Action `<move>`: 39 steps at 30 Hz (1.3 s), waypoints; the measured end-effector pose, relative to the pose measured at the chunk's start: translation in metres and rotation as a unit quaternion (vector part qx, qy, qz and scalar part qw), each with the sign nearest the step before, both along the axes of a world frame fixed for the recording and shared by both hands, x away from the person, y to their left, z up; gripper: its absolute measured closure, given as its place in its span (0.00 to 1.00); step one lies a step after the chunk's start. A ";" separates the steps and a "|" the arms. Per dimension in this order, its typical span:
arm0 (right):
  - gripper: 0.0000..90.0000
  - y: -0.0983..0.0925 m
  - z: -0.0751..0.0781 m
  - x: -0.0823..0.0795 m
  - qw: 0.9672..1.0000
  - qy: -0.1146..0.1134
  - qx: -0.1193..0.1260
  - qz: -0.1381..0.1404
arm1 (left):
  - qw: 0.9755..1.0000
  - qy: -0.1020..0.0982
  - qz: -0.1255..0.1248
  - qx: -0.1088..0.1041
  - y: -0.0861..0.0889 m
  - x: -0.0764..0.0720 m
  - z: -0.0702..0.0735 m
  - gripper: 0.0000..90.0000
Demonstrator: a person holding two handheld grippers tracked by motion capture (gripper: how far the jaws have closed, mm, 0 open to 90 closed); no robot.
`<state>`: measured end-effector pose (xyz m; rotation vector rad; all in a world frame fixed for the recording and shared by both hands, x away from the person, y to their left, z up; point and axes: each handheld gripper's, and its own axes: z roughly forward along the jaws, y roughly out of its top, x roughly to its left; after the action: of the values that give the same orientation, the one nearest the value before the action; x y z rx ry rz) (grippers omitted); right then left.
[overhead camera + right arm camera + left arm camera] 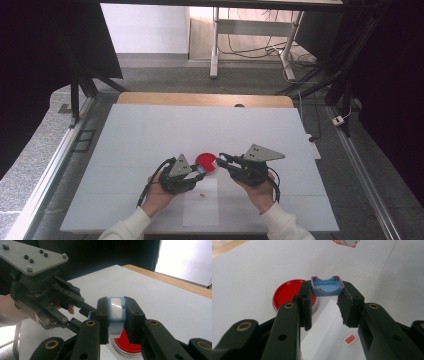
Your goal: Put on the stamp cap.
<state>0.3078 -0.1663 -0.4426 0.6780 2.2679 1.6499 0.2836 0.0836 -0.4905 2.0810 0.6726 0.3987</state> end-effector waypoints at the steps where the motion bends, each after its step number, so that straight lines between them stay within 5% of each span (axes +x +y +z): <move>1: 0.83 0.000 0.000 0.000 1.000 0.000 0.000 0.000 | 1.000 0.000 -0.001 0.000 -0.001 0.000 0.000 0.72; 39: 0.83 0.004 0.000 -0.004 1.000 -0.004 0.005 -0.001 | 1.000 -0.005 -0.016 0.002 -0.031 0.009 0.001 0.72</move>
<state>0.3033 -0.1622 -0.4422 0.6756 2.2543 1.6605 0.2923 0.0529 -0.4894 2.0900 0.6322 0.3934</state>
